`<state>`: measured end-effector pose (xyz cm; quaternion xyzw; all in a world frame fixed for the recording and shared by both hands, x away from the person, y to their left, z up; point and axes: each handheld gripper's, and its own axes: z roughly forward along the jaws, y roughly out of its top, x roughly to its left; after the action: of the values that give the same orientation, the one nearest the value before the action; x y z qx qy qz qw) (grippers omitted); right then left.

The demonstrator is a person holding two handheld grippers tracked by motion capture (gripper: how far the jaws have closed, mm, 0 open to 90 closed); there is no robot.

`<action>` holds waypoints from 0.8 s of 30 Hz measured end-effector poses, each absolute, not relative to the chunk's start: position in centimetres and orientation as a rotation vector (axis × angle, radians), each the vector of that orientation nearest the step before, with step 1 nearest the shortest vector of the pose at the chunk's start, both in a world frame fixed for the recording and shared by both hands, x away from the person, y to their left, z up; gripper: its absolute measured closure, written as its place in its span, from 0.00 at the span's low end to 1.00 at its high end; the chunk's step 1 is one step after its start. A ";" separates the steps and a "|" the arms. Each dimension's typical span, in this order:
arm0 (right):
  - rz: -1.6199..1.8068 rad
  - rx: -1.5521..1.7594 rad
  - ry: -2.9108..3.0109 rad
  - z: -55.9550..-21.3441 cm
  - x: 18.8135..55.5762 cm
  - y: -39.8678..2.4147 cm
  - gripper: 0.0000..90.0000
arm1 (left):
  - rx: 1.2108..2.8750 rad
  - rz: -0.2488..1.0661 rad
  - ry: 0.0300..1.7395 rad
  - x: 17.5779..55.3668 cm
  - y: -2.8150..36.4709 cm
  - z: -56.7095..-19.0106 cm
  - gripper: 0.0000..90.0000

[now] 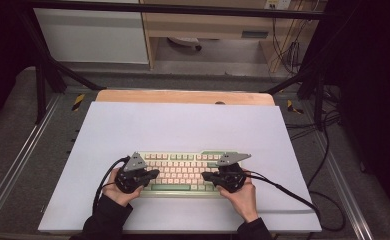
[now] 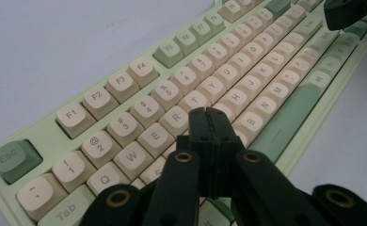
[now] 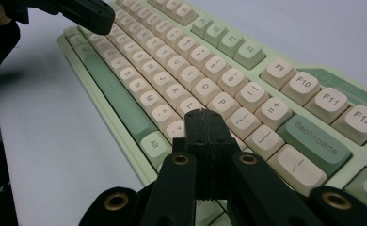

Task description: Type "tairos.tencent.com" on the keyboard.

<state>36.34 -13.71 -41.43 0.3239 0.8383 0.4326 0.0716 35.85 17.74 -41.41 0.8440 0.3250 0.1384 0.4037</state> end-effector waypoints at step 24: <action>1.303 0.972 2.524 -41.5 36.3 -13.7 1.00 | 2.137 0.363 0.839 37.7 15.1 -41.9 1.00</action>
<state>36.33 -13.65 -41.50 0.3231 0.8387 0.4328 0.0695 37.75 15.07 -41.86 0.8437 0.3314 0.1433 0.3972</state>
